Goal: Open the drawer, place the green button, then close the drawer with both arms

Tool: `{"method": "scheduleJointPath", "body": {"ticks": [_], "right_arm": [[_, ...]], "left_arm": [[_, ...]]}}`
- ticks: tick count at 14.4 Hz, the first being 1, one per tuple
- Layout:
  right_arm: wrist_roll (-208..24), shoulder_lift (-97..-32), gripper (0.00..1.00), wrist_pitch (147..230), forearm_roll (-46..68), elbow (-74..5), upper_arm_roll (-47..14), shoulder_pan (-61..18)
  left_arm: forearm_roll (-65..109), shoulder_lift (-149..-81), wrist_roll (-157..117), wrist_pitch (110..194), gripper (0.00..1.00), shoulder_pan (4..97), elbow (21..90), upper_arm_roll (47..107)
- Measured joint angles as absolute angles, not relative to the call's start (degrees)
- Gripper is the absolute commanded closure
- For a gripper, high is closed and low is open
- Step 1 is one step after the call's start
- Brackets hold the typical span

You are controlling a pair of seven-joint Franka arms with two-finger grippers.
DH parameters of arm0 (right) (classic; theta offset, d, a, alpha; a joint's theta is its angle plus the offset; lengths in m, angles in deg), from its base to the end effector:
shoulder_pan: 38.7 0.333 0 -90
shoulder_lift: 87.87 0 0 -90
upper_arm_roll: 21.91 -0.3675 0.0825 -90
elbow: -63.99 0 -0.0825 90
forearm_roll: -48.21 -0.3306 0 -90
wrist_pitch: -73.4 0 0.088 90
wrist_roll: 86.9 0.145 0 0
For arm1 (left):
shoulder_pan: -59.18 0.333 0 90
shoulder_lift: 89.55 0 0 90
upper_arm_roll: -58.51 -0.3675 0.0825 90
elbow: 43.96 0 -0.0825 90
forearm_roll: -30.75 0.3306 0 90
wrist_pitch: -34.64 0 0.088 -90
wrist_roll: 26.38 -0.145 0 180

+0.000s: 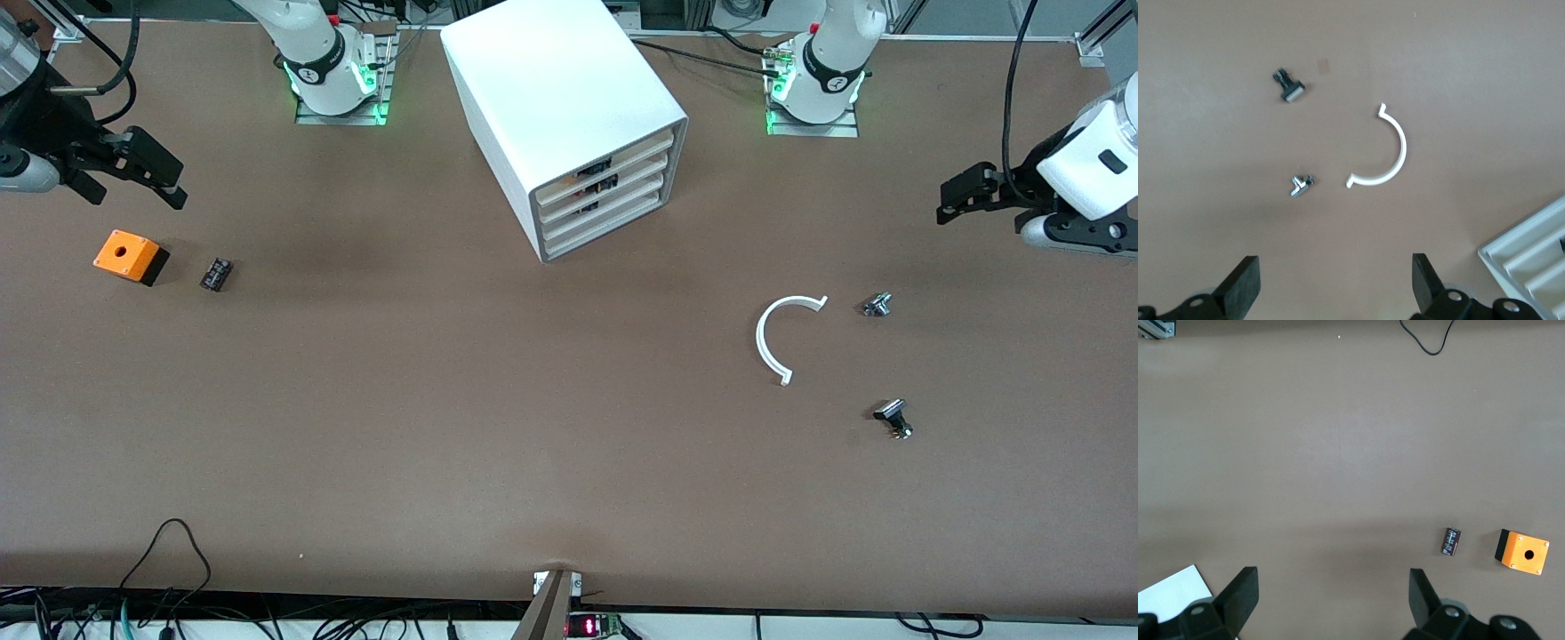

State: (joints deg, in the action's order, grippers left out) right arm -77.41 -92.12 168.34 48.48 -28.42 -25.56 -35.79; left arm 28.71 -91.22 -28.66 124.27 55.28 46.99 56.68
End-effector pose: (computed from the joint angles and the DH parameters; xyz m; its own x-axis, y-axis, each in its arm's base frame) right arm 0.4841 0.0565 0.6650 0.9917 -0.0511 0.1178 -0.0503 -0.9987 -0.0101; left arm 0.5070 -0.0238 0.6159 0.9958 -0.0760 -0.0507 -0.0742 -0.9966 0.0367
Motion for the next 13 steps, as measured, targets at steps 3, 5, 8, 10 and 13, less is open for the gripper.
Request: {"method": "scheduleJointPath", "body": {"ticks": [3, 5, 8, 10, 13], "right_arm": [[-80.67, -92.12, 0.0, 168.33, 48.48, -28.41, -25.05, -35.8], [-81.24, -92.12, 0.0, 168.13, 48.48, -28.39, -24.54, -35.84], [-81.34, -92.12, 0.0, 167.88, 48.48, -28.31, -24.47, -35.84], [-81.35, -92.12, 0.0, 167.82, 48.48, -28.29, -24.47, -35.84], [-81.36, -92.12, 0.0, 167.78, 48.48, -28.27, -24.46, -35.84]], "left_arm": [[28.72, -89.42, -28.67, 126.42, 0.0, 54.37, 50.2, 56.89], [29.14, -88.71, -28.77, 126.11, 0.0, 53.96, 50.44, 57.63], [29.56, -88.16, -28.82, 125.7, 0.0, 53.84, 50.43, 58.65], [29.58, -88.12, -28.84, 125.69, 0.0, 53.83, 50.43, 58.73], [29.61, -88.11, -28.86, 125.36, 0.0, 53.9, 50.44, 58.7]]}}
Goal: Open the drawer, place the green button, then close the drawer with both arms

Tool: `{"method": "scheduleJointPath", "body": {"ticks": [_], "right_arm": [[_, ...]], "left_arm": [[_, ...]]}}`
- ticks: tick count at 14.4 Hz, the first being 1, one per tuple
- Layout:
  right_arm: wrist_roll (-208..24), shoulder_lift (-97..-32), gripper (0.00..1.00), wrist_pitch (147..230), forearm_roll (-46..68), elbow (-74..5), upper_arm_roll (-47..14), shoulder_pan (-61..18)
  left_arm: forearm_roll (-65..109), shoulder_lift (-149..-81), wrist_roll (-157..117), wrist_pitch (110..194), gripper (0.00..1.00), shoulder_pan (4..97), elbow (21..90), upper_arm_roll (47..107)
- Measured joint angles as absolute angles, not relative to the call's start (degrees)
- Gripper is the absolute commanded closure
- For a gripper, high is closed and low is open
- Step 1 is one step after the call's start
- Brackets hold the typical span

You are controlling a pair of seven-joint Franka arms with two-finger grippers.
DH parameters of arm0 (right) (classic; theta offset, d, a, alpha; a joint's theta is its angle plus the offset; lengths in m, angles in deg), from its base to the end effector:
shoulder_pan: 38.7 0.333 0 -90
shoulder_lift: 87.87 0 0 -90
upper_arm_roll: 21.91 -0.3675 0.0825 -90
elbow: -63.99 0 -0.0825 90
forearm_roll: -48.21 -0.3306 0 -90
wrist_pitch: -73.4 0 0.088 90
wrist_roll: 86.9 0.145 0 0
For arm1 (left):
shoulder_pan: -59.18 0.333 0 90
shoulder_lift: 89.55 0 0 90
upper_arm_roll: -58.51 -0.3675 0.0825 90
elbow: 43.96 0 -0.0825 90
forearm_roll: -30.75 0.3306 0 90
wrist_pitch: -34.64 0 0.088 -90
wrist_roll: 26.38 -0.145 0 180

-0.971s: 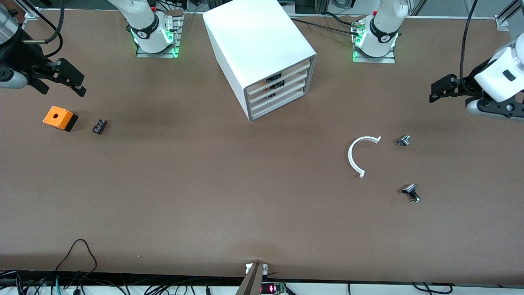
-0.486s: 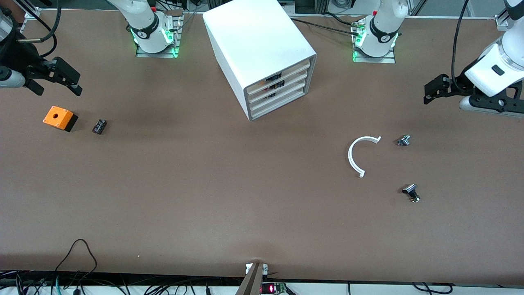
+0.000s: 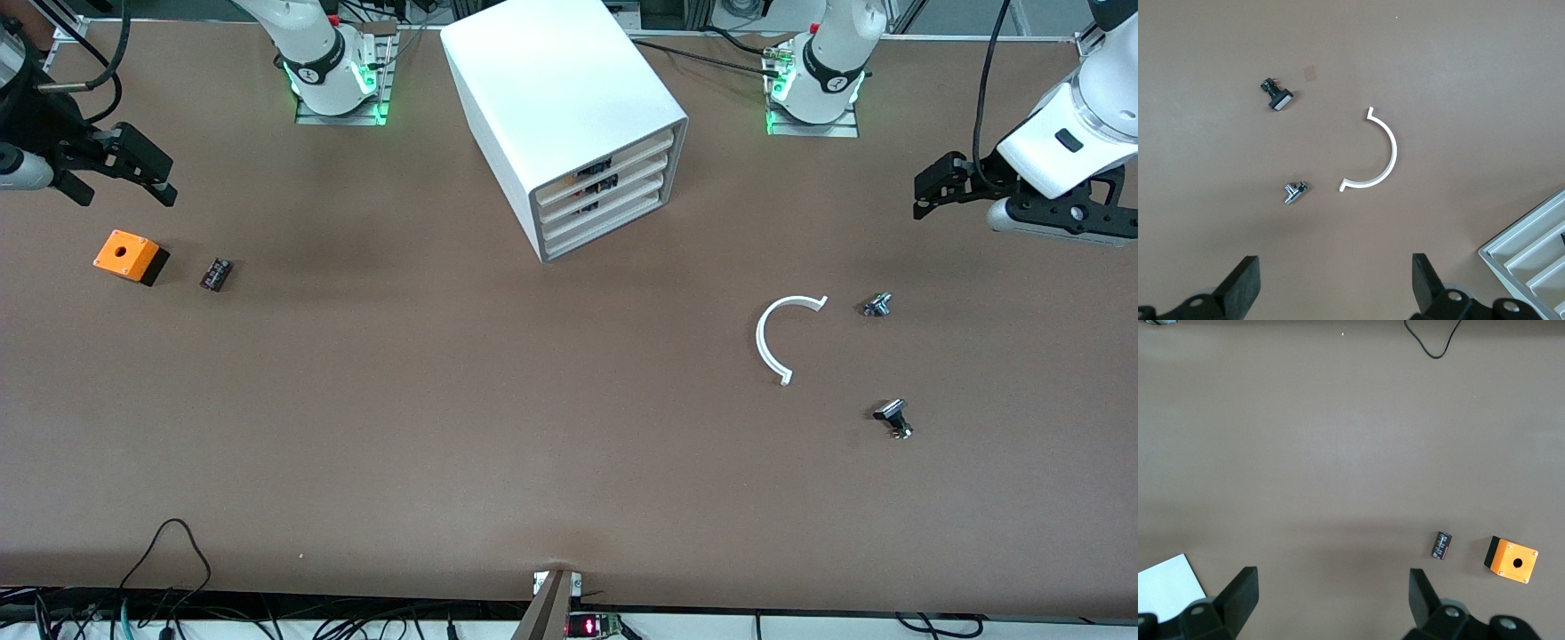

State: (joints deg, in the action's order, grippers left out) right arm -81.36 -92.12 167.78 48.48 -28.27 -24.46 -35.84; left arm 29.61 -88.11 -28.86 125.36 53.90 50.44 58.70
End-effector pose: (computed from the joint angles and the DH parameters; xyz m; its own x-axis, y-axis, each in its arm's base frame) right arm 0.4839 0.0462 0.6652 0.9938 -0.0022 0.1111 -0.0020 -1.0000 -0.0027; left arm 0.4874 -0.0496 0.6195 0.9897 -0.1380 -0.0382 -0.1372 -0.9903 0.0215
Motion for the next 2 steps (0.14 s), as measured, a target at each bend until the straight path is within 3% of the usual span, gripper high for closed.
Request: {"method": "scheduleJointPath", "body": {"ticks": [2], "right_arm": [[-81.37, -92.12, 0.0, 167.72, 48.48, -28.26, -24.46, -35.84]], "left_arm": [[29.61, -88.05, -28.87, 124.37, 0.0, 53.9, 50.44, 58.7]]}}
